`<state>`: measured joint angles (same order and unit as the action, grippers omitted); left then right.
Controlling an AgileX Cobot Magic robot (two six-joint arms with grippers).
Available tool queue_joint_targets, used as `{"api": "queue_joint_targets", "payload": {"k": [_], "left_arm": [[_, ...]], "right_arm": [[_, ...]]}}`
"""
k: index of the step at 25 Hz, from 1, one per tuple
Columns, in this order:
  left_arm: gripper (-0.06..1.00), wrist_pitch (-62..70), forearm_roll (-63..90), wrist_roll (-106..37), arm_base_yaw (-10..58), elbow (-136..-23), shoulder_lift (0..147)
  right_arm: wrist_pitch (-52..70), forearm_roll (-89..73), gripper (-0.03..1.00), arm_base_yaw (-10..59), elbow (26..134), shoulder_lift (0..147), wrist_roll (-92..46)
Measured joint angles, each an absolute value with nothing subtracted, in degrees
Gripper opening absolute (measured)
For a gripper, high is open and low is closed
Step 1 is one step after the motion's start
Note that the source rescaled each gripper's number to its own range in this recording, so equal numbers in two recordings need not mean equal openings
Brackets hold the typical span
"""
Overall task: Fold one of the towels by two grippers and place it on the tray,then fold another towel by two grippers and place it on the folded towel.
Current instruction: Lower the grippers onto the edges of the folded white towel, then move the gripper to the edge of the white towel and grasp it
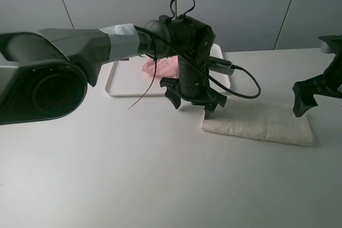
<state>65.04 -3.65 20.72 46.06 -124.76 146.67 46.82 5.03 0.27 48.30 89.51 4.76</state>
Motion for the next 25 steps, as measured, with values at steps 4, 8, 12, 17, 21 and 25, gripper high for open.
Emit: {"api": "queue_joint_targets", "payload": {"k": [4, 8, 12, 17, 21, 25], "left_arm": [[0.99, 65.31, -3.65, 20.72, 46.06, -125.13, 147.04], [0.99, 65.44, -3.65, 20.35, 46.06, -125.13, 147.13], [0.99, 65.53, -3.65, 19.59, 46.06, -125.22, 147.13], [0.99, 65.92, -3.65, 18.46, 46.06, -125.22, 147.13], [0.99, 66.14, -3.54, 17.85, 46.06, -125.22, 147.13], [0.99, 66.14, -3.54, 17.82, 46.06, -125.22, 147.13]], "right_arm": [[46.7, 5.03, 1.0, 0.27, 48.3, 89.51, 4.76], [46.77, 5.03, 1.0, 0.14, 48.65, 89.85, 4.76], [48.77, 4.61, 1.0, -1.13, 51.08, 94.52, 5.13], [49.41, 3.74, 1.0, -3.5, 53.45, 100.91, 4.19], [49.54, 1.03, 1.0, -6.69, 55.09, 103.09, 0.38], [48.53, -2.78, 0.99, -7.58, 55.3, 104.77, -2.77]]}}
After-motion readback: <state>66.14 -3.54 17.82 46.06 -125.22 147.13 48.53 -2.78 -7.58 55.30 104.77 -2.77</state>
